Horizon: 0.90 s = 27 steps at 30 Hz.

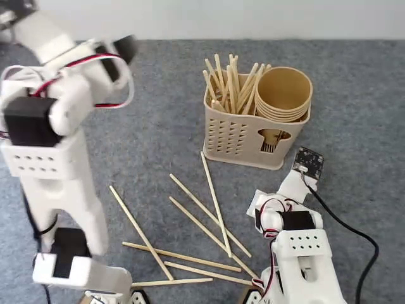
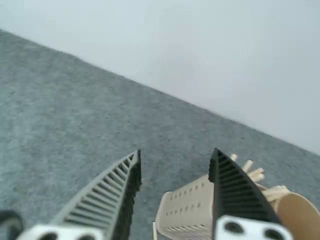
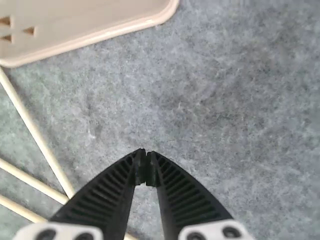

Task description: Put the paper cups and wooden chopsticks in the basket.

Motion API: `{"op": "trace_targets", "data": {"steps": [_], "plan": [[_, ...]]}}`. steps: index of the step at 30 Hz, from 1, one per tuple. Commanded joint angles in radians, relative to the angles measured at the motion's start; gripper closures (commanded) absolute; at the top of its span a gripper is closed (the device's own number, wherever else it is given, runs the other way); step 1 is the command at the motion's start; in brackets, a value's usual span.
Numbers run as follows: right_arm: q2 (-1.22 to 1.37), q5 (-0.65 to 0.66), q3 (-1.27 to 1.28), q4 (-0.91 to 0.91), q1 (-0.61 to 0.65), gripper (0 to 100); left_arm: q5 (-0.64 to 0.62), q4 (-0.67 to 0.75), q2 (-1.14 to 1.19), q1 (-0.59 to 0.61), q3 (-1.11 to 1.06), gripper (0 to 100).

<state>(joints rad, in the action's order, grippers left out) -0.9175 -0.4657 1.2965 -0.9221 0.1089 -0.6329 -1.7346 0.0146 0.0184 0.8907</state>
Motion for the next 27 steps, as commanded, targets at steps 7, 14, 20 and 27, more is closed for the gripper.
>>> {"op": "trace_targets", "data": {"steps": [7,14,20,27], "plan": [[-0.030,0.121,-0.064,-0.094,-0.004,98.9,0.000,-0.017,-0.272,0.072,-0.515,98],[-0.030,0.147,-0.150,-0.147,0.002,98.7,0.000,0.043,-0.454,0.173,-0.860,99],[-0.019,0.252,-0.189,-0.147,0.179,98.5,-0.002,0.269,-0.580,0.358,-1.221,99],[-0.018,0.247,-0.212,-0.173,0.380,74.4,0.002,0.468,-0.644,0.434,-1.587,99]]}}
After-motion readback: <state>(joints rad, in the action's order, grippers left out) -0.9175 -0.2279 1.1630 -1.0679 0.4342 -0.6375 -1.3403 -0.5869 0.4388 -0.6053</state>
